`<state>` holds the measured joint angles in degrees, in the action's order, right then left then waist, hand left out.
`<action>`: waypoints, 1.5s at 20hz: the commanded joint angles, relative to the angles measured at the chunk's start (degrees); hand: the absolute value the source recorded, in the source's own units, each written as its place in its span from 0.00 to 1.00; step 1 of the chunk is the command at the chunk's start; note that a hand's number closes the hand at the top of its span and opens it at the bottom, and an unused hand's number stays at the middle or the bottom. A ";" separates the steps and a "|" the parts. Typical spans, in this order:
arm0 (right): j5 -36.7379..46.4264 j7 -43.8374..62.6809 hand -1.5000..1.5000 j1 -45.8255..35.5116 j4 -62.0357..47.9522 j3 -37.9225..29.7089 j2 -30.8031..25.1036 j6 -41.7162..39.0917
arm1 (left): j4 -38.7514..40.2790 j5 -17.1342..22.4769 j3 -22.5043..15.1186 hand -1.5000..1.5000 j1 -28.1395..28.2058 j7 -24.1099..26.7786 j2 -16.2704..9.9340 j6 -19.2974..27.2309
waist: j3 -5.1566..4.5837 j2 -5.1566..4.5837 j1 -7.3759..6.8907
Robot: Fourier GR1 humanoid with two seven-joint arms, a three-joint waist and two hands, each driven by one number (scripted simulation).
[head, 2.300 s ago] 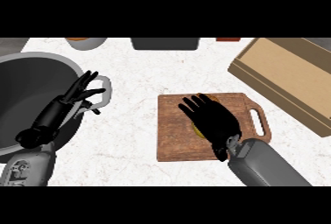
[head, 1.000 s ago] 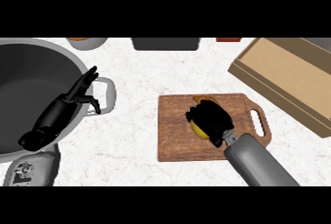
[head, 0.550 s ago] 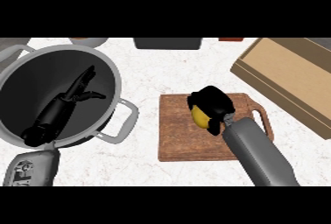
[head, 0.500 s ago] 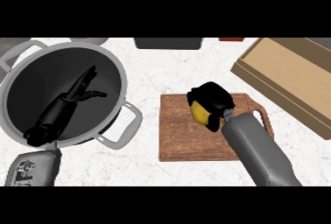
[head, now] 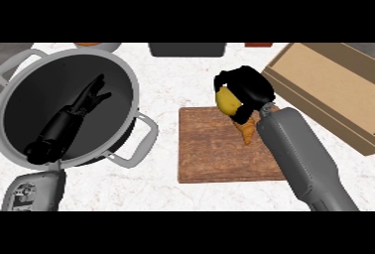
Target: Pick the lemon from the cutting board and place it in the cardboard box
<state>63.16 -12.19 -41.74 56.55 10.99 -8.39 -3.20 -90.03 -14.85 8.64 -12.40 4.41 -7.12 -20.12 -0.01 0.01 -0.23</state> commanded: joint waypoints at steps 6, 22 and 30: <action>-2.44 11.75 1.00 -1.01 15.30 -8.57 -1.44 -0.85 | -0.40 0.83 0.55 0.50 2.11 1.52 -1.50 -0.66 | -0.02 0.24 0.83; -8.83 14.41 1.00 -14.97 -7.39 -30.34 -17.70 5.35 | -0.96 0.76 -2.53 0.50 1.00 -0.52 0.14 0.73 | 0.02 -0.31 -0.89; -4.49 10.52 1.00 -17.15 -26.62 -27.91 -26.64 -5.66 | -1.03 1.08 -3.31 0.50 -0.97 -0.70 -0.33 0.44 | 0.06 -1.11 -2.69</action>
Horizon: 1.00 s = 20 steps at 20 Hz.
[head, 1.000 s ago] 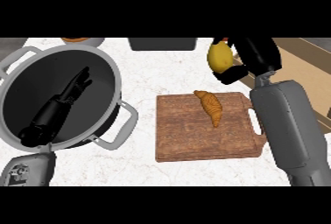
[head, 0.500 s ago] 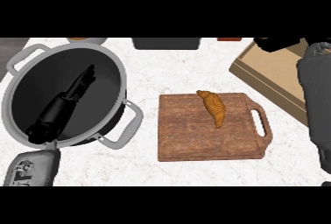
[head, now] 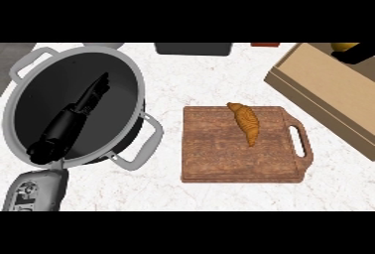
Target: Pick the lemon from the cutting board and place it in the cardboard box
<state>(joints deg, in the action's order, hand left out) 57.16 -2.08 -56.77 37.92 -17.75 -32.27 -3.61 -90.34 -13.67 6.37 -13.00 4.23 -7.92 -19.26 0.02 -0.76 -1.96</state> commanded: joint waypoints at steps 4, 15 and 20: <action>2.35 -5.21 1.00 -3.26 -15.38 1.24 -6.00 -7.45 | 1.06 -1.14 -1.16 0.50 -0.64 1.01 0.39 0.86 | 0.06 -0.42 -0.69; 3.27 -23.47 0.00 -0.43 -24.72 2.37 -11.68 -14.49 | 1.49 1.92 0.35 0.50 -3.00 -0.67 -1.28 -0.84 | 0.17 -0.38 -0.72; -6.62 -28.35 0.00 -3.98 -24.49 -7.57 -11.50 -13.19 | 2.91 1.05 -0.25 0.50 -1.31 0.57 -0.67 0.37 | 0.27 -0.33 -0.58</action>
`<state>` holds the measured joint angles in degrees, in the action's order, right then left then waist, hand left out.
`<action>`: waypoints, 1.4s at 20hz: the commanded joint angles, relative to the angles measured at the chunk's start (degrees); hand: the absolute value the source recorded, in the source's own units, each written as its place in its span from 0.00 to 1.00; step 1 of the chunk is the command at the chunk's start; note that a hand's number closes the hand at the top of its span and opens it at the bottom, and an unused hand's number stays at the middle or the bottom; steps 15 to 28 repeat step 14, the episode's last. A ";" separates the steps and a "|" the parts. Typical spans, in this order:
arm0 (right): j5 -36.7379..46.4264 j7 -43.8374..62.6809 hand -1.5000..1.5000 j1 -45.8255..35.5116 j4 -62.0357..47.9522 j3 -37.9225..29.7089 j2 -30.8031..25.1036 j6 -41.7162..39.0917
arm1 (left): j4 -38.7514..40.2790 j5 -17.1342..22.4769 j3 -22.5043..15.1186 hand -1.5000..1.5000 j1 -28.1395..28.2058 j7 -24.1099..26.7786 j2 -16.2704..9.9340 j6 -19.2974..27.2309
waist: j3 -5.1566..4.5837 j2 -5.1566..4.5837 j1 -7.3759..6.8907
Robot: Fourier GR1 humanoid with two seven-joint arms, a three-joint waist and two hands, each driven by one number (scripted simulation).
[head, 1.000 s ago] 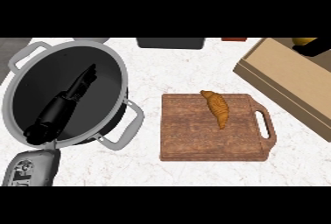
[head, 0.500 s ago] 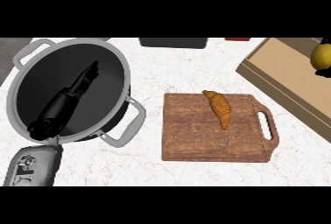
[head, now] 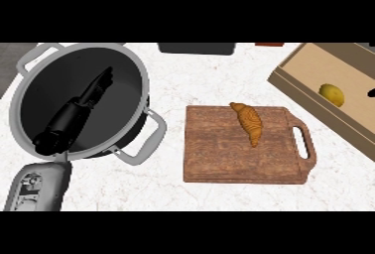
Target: Pick the lemon from the cutting board and place it in the cardboard box
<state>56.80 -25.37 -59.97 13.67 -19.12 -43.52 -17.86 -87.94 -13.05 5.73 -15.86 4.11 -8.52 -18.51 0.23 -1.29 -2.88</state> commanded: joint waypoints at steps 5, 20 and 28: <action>-22.77 -0.49 0.00 -3.58 -5.54 -23.37 -0.50 -1.80 | 0.02 0.81 1.01 0.50 0.31 0.37 -0.73 0.01 | 0.15 0.24 0.92; -31.77 3.79 0.00 1.12 -7.06 -32.73 -6.03 0.86 | 0.27 -1.13 -2.22 0.50 -0.88 0.26 1.35 1.76 | 0.18 -0.83 -0.31; -31.77 3.79 0.00 1.12 -7.06 -32.73 -6.03 0.86 | 0.27 -1.13 -2.22 0.50 -0.88 0.26 1.35 1.76 | 0.18 -0.83 -0.31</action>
